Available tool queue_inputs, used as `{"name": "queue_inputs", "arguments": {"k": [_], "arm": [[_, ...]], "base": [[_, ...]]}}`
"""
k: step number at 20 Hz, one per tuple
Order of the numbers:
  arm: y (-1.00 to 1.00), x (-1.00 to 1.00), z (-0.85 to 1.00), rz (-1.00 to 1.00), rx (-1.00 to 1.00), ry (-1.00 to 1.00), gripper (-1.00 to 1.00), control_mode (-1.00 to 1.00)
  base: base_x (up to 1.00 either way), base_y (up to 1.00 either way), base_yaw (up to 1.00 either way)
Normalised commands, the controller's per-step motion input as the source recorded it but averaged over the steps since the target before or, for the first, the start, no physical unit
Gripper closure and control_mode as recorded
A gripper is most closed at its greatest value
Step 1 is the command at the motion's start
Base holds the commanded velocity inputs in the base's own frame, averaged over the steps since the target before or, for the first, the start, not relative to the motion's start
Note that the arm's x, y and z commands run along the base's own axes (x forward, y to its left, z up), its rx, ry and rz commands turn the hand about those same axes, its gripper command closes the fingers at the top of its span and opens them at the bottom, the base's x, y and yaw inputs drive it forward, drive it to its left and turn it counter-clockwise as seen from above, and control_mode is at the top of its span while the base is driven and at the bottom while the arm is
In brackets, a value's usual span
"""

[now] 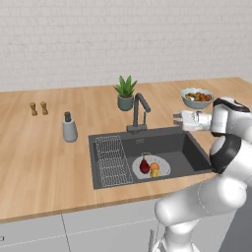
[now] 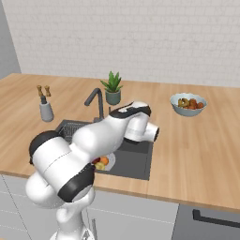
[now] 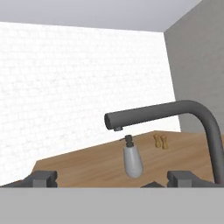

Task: Put the colander in the sink, put the tangerine, pear, kiwi in the colander, and turn on the sink faucet and pour water over the colander.

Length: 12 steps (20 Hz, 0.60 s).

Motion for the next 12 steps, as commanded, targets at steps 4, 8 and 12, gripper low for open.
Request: {"name": "queue_inputs", "arguments": {"k": [4,8,12], "arm": [[0.02,0.29,0.0,0.0,0.0,0.0,-1.0,-1.0],[0.06,0.27,-0.07,0.0,0.0,0.0,-1.0,-1.0],[0.1,0.3,-0.13,0.0,0.0,0.0,-1.0,-1.0]], "base": [[0.0,0.0,0.0],[0.0,0.0,0.0],[0.0,0.0,0.0]]}}
